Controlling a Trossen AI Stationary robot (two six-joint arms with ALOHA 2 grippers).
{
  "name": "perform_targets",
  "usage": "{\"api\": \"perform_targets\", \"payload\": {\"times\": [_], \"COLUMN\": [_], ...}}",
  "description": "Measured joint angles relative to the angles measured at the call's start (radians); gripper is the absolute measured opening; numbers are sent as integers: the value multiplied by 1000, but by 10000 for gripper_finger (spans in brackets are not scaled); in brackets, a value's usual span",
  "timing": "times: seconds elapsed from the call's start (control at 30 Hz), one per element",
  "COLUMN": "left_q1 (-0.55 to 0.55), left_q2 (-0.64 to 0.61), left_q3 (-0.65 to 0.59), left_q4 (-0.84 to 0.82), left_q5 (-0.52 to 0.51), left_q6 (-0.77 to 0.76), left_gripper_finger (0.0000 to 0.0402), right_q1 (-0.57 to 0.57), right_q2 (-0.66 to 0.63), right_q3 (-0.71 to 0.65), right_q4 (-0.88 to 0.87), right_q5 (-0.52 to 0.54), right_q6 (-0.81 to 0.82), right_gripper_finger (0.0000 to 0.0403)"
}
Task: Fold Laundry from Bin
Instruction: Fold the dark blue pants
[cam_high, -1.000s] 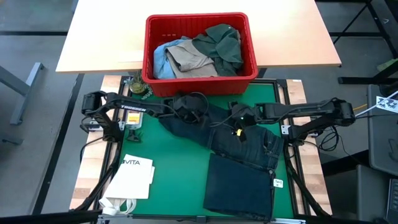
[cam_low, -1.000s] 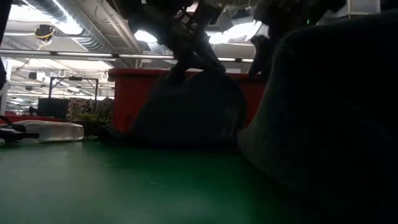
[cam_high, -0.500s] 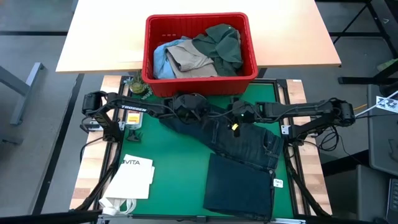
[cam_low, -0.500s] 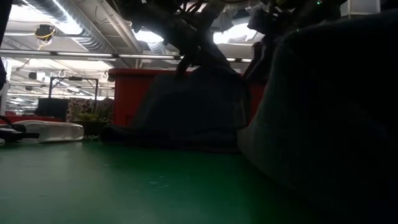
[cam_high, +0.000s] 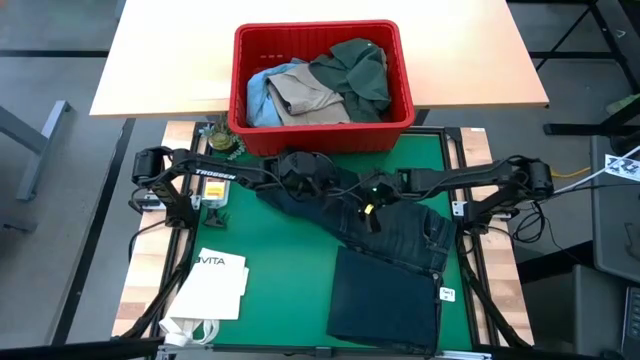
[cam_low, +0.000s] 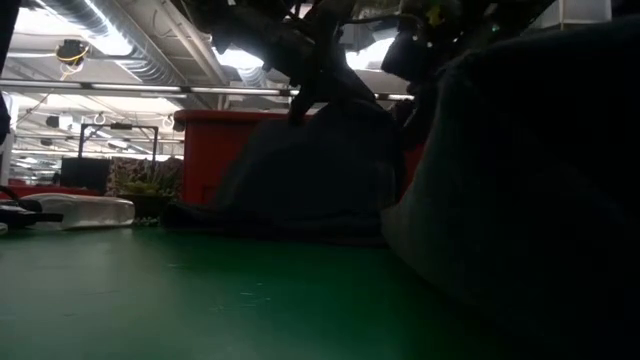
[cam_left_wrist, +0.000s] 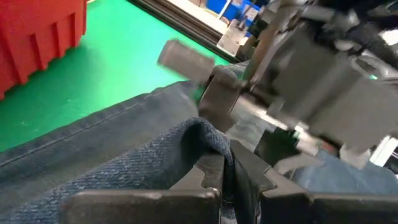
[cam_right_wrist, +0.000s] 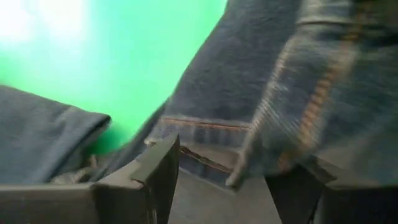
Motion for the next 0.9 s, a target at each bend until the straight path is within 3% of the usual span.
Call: {"api": "perform_targets", "payload": {"times": [0.2,0.47,0.9], "left_q1": [0,0,-8], "left_q2": [0,0,0], "left_q3": [0,0,0], "left_q4": [-2,0,-15], "left_q5": [0,-52,-70], "left_q6": [8,61,159], "left_gripper_finger": [14,76,90], "right_q1": [0,0,0], "right_q2": [49,47,39], "right_q3": [0,0,1], "right_q4": [66,60,-173], "right_q5": [-99,-209,-211], "right_q6": [38,83,84], "right_gripper_finger": [218,218,218]}}
